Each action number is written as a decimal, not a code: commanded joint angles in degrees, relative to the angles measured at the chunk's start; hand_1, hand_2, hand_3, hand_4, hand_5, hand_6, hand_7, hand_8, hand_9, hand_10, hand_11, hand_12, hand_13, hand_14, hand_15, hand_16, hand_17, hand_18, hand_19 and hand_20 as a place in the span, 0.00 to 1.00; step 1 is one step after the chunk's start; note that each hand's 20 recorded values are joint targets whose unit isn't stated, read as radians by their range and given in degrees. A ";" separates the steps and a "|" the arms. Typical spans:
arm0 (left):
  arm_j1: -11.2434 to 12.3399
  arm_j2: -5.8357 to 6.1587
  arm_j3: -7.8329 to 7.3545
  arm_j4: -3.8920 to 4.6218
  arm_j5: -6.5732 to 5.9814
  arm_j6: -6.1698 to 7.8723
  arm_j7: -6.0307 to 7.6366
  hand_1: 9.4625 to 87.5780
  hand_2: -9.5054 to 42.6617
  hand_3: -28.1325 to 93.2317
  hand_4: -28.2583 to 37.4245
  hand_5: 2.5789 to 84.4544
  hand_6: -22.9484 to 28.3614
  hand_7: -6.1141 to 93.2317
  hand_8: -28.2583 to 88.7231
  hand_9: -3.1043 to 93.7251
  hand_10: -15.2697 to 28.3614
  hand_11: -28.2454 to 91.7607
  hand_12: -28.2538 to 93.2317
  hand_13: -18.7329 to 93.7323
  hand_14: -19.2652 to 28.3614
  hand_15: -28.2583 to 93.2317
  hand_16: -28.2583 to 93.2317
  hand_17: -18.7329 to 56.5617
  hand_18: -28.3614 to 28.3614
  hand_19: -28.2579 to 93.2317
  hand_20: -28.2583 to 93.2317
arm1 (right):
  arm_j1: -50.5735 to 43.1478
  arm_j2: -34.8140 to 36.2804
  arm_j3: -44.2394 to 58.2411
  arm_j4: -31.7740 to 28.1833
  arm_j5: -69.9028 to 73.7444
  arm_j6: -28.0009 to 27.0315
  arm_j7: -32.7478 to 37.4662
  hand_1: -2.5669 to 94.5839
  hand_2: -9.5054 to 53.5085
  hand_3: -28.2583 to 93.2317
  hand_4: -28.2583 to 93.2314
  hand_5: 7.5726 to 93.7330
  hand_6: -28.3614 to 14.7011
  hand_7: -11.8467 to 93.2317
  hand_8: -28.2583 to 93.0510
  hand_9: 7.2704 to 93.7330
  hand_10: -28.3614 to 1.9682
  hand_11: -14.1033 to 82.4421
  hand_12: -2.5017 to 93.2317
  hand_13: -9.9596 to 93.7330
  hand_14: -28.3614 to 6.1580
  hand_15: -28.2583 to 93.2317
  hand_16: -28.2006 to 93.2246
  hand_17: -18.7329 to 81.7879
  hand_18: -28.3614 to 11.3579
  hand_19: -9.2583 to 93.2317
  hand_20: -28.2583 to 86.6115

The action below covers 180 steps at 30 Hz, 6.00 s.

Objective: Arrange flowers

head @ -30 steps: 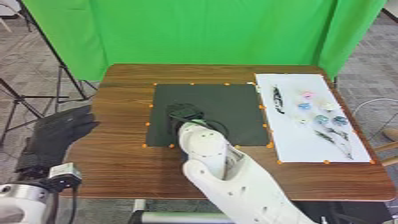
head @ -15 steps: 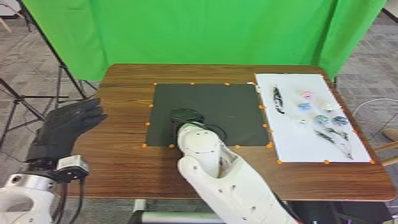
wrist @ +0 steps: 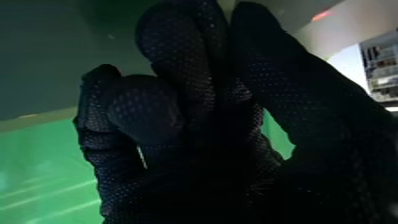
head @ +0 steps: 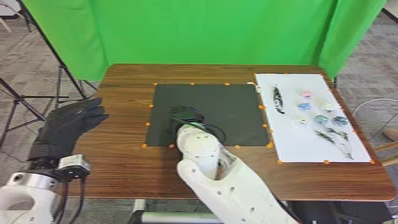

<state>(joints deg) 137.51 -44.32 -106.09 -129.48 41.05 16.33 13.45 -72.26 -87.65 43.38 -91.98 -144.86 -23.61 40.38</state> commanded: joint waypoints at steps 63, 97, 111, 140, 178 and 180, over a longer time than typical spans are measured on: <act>20.01 -4.16 -6.17 -4.54 -2.03 3.72 8.90 0.20 0.30 0.91 0.18 0.52 0.72 0.19 0.17 0.42 0.86 0.52 0.31 0.41 1.00 0.71 0.13 0.12 0.88 0.70 0.33 | -31.55 43.85 40.34 -33.93 20.62 10.89 4.93 0.26 0.27 0.87 0.07 0.66 0.35 0.32 0.17 0.66 0.06 0.49 0.25 0.66 0.21 0.85 0.40 0.45 0.00 0.93 0.42; 17.46 -4.57 -4.13 -4.31 -1.25 2.37 6.44 0.21 0.30 0.91 0.18 0.52 0.71 0.20 0.17 0.42 0.86 0.53 0.31 0.41 1.00 0.71 0.13 0.12 0.88 0.70 0.33 | -40.96 41.74 50.18 -23.64 16.88 9.62 13.31 0.32 0.19 0.87 0.06 0.67 0.30 0.30 0.17 0.64 0.02 0.49 0.22 0.65 0.20 0.86 0.36 0.46 0.00 0.97 0.32; 16.84 -4.56 -3.56 -3.98 -1.38 2.24 6.14 0.21 0.30 0.91 0.18 0.52 0.71 0.20 0.17 0.42 0.86 0.53 0.31 0.41 1.00 0.71 0.13 0.12 0.88 0.70 0.33 | -38.16 41.24 46.06 -21.40 16.03 8.56 13.89 0.34 0.17 0.86 0.06 0.68 0.28 0.27 0.18 0.64 0.00 0.45 0.21 0.65 0.19 0.86 0.35 0.46 0.00 0.97 0.28; 17.95 -3.39 -3.66 -3.80 -2.38 3.29 8.17 0.21 0.30 0.91 0.19 0.52 0.71 0.20 0.17 0.42 0.86 0.53 0.30 0.41 1.00 0.71 0.13 0.12 0.88 0.70 0.33 | -33.24 42.36 40.28 -18.58 10.67 20.05 12.57 0.59 0.08 0.83 0.00 0.86 0.55 0.36 0.37 0.88 0.44 0.53 0.28 0.82 0.51 0.82 0.40 0.54 0.03 1.00 0.37; 17.36 -3.32 -4.81 -4.45 -1.51 3.03 6.03 0.22 0.30 0.90 0.19 0.52 0.72 0.20 0.17 0.42 0.85 0.53 0.31 0.41 1.00 0.71 0.13 0.12 0.88 0.70 0.33 | -0.26 30.19 3.10 -20.86 10.09 13.51 4.73 0.58 0.03 0.87 0.01 0.90 0.55 0.33 0.43 0.92 0.45 0.53 0.31 0.85 0.53 0.82 0.43 0.56 0.00 1.00 0.44; 17.16 -3.46 -4.88 -4.44 -1.39 2.96 5.60 0.22 0.30 0.90 0.19 0.52 0.72 0.20 0.17 0.42 0.86 0.53 0.30 0.41 1.00 0.71 0.13 0.12 0.88 0.70 0.33 | 0.07 28.24 1.71 -19.45 9.60 12.05 4.57 0.58 0.03 0.87 0.01 0.90 0.55 0.33 0.43 0.92 0.45 0.53 0.31 0.85 0.53 0.82 0.43 0.56 0.00 1.00 0.45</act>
<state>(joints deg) 154.84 -47.51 -110.91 -133.59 39.18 19.67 19.91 -74.02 -51.86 49.42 -115.00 -133.82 -8.15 46.27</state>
